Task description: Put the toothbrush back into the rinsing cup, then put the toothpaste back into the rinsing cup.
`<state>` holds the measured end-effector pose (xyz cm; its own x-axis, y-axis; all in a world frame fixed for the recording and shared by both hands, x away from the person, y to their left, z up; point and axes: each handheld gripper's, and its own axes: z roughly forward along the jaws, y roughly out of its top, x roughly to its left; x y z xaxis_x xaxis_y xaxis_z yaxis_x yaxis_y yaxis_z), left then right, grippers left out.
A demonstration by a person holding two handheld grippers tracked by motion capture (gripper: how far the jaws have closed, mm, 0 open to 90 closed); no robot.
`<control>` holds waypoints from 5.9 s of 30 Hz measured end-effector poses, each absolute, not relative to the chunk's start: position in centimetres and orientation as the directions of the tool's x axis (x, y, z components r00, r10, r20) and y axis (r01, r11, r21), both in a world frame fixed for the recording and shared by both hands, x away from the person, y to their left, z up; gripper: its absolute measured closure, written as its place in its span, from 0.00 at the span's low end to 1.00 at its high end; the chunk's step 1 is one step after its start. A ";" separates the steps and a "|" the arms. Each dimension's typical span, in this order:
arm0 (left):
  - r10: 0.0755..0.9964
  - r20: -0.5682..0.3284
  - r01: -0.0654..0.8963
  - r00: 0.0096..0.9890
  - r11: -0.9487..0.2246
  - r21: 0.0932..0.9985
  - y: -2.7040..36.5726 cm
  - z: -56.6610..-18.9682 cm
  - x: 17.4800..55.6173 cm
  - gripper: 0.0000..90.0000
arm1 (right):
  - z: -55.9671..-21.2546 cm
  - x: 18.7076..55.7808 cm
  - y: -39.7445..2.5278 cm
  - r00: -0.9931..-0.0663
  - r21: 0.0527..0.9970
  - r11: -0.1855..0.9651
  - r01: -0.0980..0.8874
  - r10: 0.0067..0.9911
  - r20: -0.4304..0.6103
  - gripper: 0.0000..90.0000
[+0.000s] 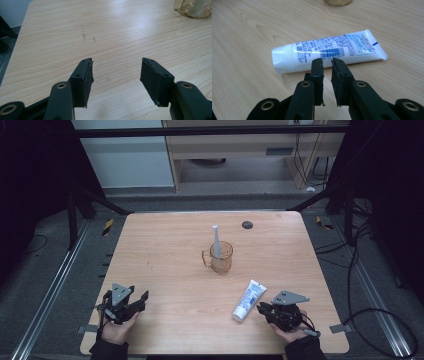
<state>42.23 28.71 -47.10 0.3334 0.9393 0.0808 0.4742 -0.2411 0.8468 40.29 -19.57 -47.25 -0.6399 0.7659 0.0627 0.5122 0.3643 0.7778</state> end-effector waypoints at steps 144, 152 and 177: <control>0.952 0.113 0.551 0.283 -0.258 0.794 30.0 -47.8 43.7 0.51 | -43.8 42.6 -18.5 -0.551 0.709 0.348 0.614 0.831 0.069 0.48; 0.951 0.115 0.552 0.288 -0.263 0.791 29.9 -47.9 43.8 0.50 | -44.0 43.2 -17.9 -0.533 0.660 0.373 0.652 0.844 0.050 0.39; 0.948 0.119 0.568 0.296 -0.275 0.775 29.9 -48.1 44.1 0.49 | -46.1 43.8 -16.3 -0.551 0.504 0.456 0.733 0.833 0.048 0.39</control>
